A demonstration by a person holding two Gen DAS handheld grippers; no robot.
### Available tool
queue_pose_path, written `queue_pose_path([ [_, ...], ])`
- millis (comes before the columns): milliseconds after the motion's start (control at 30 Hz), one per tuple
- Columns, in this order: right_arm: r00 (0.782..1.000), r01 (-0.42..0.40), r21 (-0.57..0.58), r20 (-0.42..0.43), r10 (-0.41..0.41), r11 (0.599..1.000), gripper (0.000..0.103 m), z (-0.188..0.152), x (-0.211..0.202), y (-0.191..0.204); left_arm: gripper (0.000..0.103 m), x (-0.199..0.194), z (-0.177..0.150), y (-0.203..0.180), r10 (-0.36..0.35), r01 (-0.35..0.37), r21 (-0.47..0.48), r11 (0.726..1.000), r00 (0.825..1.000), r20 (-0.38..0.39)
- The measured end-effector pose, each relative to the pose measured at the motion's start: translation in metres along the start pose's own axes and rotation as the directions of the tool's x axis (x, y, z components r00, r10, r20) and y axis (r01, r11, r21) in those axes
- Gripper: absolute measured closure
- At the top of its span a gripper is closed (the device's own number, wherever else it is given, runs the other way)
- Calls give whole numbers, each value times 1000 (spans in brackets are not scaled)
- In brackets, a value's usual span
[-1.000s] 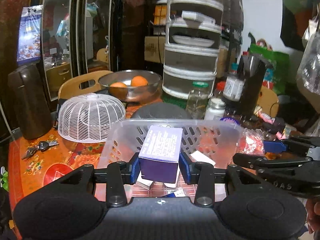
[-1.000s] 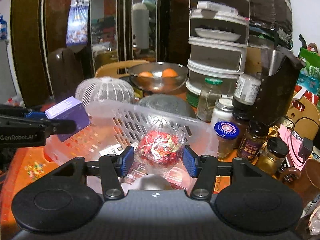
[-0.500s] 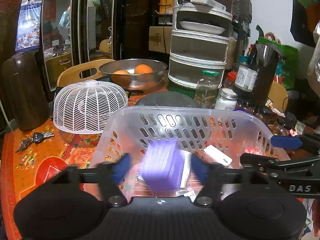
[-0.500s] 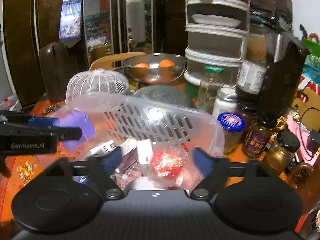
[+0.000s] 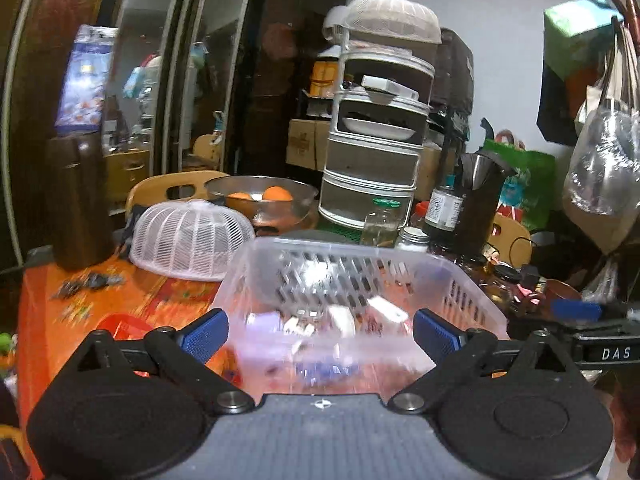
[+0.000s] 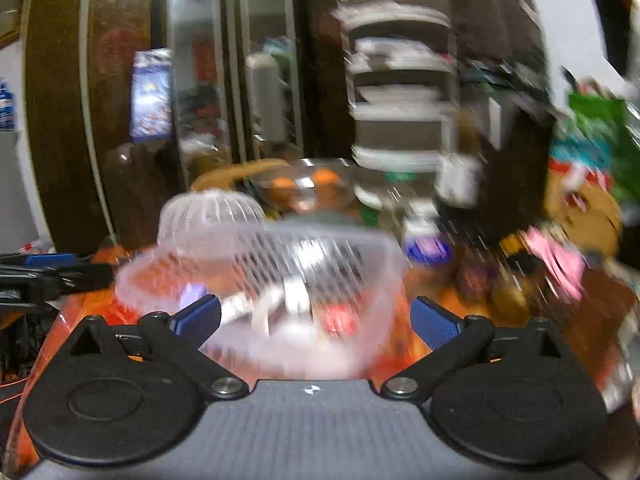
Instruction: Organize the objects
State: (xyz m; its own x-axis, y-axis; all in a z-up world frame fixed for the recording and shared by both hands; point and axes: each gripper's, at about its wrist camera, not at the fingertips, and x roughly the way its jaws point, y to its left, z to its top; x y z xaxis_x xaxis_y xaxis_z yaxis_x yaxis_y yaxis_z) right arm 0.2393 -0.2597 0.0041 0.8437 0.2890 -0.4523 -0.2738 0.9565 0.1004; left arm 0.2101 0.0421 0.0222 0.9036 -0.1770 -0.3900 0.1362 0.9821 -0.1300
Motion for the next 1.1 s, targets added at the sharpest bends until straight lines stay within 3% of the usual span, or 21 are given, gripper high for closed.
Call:
queue_pose_path([
  [67,1000,3,7,5,-3,1000,0,-14,-18,4,3,-20,-10,-3,9,-9,12,1000,1000,8],
  [167,996,75,-9,47,-74,997,0,-29,-49,17,3,-50,-21,-8,26,-26,8,1000,1000,5],
  [267,995,24,67,96,-30,997,0,-38,-78,18,3,-73,-31,-16,10,-9,10,1000,1000,-16],
  [367,997,7,98,73,-14,995,0,-43,-99,24,3,-90,-43,-26,-3,4,28,1000,999,-45],
  [467,997,55,15,45,-56,998,0,-46,-116,36,3,-107,-51,-33,-16,18,35,999,999,-52],
  [533,996,86,-43,29,-85,995,0,-49,-124,42,3,-120,-54,-37,-18,20,36,999,999,-39],
  [633,995,92,-25,27,-92,995,0,-52,-136,44,3,-135,-55,-45,8,-8,50,999,1000,-9],
  [767,999,38,10,-4,-38,999,0,-48,-147,37,3,-147,-53,-51,25,-24,45,999,999,-40],
  [967,995,99,29,-19,-99,995,0,-41,-152,25,3,-163,-42,-66,28,-25,74,997,998,-51],
  [1100,995,98,40,-23,-97,994,0,-40,-155,22,3,-161,-41,-68,12,-7,65,998,996,-89],
])
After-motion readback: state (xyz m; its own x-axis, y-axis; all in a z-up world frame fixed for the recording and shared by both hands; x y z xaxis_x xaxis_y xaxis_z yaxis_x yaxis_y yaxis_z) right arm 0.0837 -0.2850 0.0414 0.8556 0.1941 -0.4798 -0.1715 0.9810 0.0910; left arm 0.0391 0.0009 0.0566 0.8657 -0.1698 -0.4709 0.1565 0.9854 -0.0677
